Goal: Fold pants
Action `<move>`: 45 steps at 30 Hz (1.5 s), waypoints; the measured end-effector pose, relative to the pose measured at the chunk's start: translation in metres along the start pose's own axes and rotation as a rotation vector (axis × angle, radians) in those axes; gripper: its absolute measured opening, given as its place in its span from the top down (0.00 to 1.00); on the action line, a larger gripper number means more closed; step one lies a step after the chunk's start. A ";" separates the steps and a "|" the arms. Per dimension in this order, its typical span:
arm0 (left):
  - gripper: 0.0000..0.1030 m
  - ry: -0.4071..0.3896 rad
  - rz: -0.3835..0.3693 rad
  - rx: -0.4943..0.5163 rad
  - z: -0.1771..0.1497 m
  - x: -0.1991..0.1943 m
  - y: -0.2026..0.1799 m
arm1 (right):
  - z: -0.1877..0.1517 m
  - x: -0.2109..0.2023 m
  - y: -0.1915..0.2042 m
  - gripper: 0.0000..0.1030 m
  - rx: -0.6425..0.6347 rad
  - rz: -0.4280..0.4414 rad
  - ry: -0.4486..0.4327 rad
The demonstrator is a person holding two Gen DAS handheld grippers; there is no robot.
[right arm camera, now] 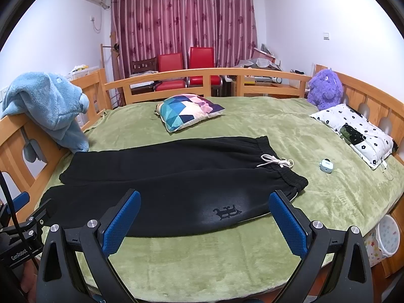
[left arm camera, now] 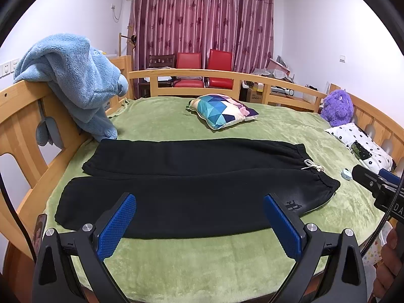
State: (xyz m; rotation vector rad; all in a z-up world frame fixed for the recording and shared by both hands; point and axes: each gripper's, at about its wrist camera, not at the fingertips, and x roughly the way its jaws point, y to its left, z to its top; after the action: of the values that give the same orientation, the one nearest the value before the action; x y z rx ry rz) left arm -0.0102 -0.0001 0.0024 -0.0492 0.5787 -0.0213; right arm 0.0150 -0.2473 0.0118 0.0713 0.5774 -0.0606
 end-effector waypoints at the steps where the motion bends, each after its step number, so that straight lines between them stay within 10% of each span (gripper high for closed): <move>1: 0.01 -0.001 0.000 0.000 0.000 -0.001 0.000 | 0.000 0.000 -0.001 0.03 0.000 0.000 -0.001; 45: 0.01 0.002 0.002 0.003 -0.001 -0.002 -0.005 | -0.001 -0.001 -0.002 0.03 0.001 0.003 -0.004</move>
State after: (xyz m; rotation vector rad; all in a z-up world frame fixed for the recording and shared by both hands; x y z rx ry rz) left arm -0.0120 -0.0047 0.0028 -0.0459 0.5812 -0.0205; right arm 0.0137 -0.2495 0.0115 0.0727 0.5730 -0.0585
